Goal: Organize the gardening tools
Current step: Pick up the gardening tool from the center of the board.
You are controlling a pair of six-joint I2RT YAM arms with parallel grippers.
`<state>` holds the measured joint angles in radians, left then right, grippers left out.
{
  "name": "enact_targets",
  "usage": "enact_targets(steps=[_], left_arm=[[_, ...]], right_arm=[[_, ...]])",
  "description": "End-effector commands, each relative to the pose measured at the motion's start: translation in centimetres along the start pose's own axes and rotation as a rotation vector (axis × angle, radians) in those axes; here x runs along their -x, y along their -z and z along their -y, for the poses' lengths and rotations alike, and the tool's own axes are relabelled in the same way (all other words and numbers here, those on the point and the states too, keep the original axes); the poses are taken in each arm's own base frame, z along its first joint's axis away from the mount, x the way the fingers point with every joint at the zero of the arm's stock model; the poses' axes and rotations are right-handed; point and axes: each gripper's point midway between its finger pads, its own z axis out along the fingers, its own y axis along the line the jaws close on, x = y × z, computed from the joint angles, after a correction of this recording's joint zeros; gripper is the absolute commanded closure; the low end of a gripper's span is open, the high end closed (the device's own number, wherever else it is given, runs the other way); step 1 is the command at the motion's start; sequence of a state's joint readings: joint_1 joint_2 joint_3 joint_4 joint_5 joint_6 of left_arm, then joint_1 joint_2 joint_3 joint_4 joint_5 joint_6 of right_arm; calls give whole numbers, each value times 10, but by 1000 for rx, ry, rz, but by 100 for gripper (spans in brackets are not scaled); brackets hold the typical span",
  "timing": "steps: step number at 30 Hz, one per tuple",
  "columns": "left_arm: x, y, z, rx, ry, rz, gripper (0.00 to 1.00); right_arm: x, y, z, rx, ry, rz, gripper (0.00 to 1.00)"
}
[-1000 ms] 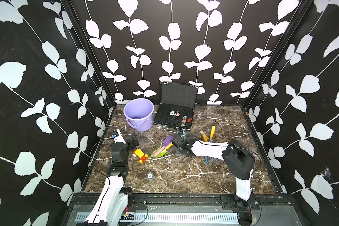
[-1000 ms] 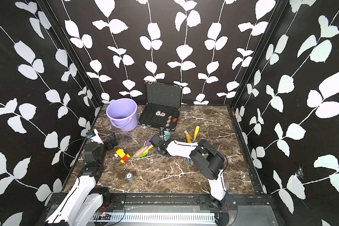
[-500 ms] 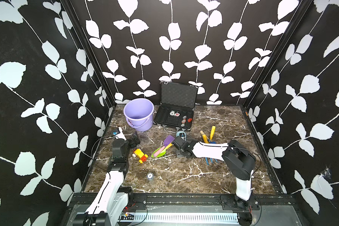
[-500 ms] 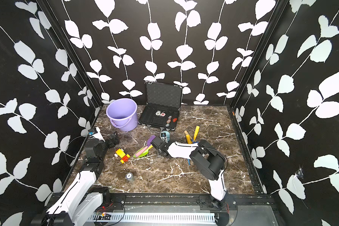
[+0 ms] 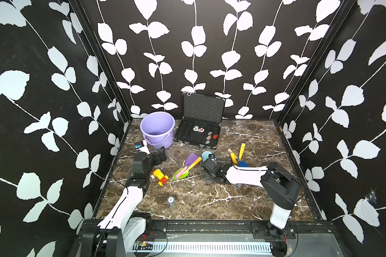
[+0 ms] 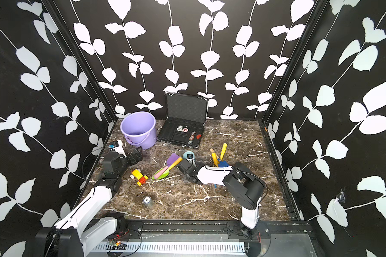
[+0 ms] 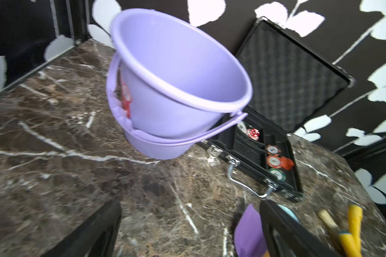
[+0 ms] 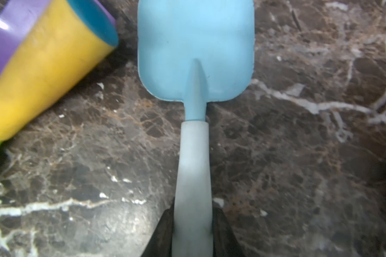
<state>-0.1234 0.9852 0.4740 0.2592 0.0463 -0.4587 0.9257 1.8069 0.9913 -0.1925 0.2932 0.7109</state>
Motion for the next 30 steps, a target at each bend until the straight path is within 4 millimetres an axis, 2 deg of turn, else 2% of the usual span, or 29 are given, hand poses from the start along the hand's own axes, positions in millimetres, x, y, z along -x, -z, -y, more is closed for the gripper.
enact_targets(steps=[1, 5, 9, 13, 19, 25, 26, 30], left_arm=[[6, -2, 24, -61, -44, -25, 1], [-1, -7, 50, -149, -67, -82, 1], [-8, -10, 77, -234, -106, -147, 1], [-19, -11, 103, -302, -173, -234, 1], [-40, -16, 137, -413, -232, -339, 1], [-55, -22, 153, -488, -242, -416, 3], [-58, -22, 154, -501, -242, -426, 4], [-63, -21, 164, -569, -240, -451, 8]], right_arm=[[0, 10, 10, -17, 33, 32, 100], [0, 17, 11, 16, 53, 87, 100], [6, 28, 4, 79, 91, 171, 100], [10, 39, -15, 125, 192, 255, 100], [23, 61, -40, 76, 333, 385, 100], [28, 75, -60, 96, 399, 465, 100], [32, 84, -62, 116, 397, 492, 100], [34, 95, -70, 178, 412, 533, 100]])
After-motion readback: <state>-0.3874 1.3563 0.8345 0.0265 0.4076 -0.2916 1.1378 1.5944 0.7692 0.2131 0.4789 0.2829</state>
